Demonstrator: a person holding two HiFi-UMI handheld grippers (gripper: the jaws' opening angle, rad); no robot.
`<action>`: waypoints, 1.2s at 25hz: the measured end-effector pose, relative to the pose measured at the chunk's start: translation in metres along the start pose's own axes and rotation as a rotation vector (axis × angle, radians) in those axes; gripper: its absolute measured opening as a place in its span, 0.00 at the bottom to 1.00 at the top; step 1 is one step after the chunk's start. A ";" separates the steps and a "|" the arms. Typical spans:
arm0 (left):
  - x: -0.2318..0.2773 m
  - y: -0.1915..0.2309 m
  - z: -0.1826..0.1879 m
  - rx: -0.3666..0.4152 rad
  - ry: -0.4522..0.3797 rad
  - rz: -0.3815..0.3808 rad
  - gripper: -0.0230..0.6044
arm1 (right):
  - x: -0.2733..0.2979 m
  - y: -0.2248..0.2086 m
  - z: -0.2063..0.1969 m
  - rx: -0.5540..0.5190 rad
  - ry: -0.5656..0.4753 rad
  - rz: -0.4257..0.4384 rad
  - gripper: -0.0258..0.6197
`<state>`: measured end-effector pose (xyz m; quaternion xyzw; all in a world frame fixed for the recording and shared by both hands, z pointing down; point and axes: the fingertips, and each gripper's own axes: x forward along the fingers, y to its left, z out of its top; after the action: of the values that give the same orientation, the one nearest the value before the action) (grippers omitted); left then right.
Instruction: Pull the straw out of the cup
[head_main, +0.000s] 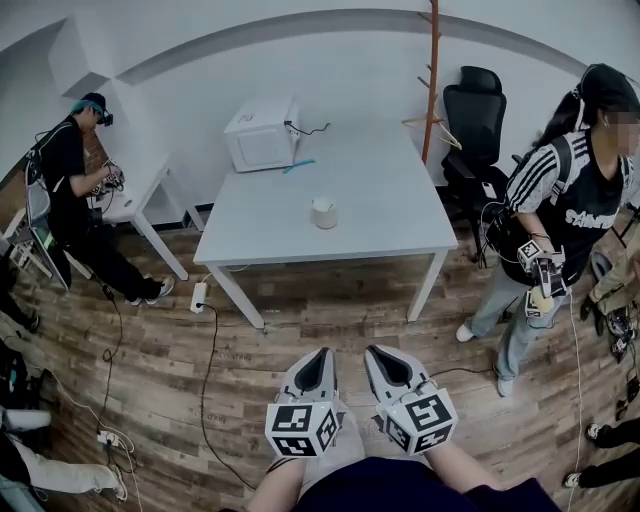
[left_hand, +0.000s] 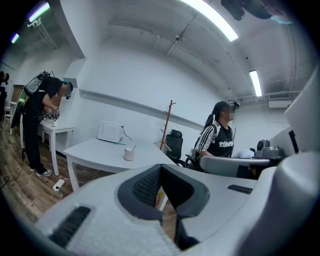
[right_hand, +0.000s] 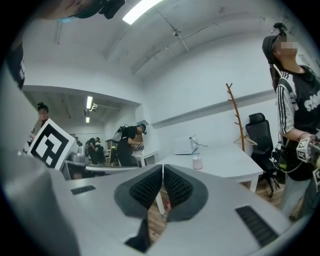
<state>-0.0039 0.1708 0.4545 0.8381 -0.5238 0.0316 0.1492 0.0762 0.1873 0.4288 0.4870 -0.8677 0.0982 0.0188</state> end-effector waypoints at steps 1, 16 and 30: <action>0.006 0.004 0.002 -0.003 0.002 -0.002 0.06 | 0.006 -0.002 0.000 0.000 0.003 0.000 0.09; 0.087 0.067 0.030 -0.022 0.047 -0.044 0.06 | 0.104 -0.027 0.023 -0.031 0.018 -0.001 0.09; 0.164 0.135 0.073 -0.014 0.061 -0.052 0.06 | 0.205 -0.059 0.056 -0.017 0.016 -0.007 0.09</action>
<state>-0.0572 -0.0466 0.4483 0.8490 -0.4973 0.0497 0.1715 0.0220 -0.0250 0.4095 0.4892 -0.8665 0.0948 0.0303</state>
